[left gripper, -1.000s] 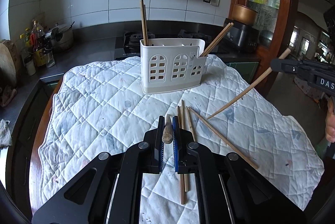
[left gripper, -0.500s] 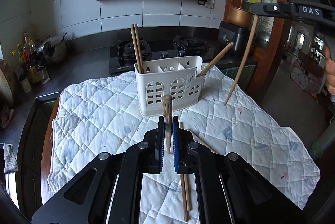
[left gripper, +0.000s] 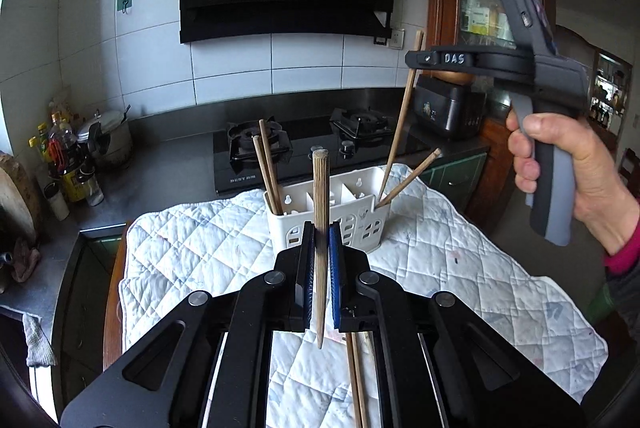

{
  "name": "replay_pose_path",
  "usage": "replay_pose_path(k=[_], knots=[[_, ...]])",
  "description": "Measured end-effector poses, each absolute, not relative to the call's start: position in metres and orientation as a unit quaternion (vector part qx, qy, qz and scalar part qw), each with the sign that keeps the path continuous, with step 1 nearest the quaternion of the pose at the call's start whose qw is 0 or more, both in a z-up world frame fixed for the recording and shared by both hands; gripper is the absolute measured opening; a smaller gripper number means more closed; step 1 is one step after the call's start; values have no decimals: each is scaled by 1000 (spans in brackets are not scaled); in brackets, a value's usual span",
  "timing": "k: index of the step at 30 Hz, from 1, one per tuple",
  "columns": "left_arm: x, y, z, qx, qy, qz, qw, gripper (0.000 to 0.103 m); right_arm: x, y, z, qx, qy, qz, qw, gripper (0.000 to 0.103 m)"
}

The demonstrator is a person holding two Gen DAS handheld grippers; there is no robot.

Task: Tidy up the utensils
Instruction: 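Lower the left tool's chopstick into the caddy and open while the right tool does likewise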

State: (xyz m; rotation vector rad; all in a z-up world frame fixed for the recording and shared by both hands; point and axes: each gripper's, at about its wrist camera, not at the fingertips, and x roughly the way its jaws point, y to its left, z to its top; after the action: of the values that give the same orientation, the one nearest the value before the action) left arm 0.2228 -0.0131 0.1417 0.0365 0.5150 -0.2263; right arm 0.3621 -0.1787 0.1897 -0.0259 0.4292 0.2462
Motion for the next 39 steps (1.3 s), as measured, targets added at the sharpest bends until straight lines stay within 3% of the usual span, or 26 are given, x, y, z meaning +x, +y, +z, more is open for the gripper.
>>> replay_pose_path(k=[10, 22, 31, 39], knots=[[239, -17, 171, 19, 222, -113, 968, 6, 387, -182, 172, 3, 204, 112, 973, 7], [276, -22, 204, 6, 159, -101, 982, 6, 398, -179, 139, -19, 267, 122, 956, 7], [315, -26, 201, -9, 137, -72, 988, 6, 390, -176, 127, -43, 280, 129, 950, 7], [348, -13, 177, -28, 164, -52, 985, 6, 382, -175, 127, -51, 275, 134, 951, 7]])
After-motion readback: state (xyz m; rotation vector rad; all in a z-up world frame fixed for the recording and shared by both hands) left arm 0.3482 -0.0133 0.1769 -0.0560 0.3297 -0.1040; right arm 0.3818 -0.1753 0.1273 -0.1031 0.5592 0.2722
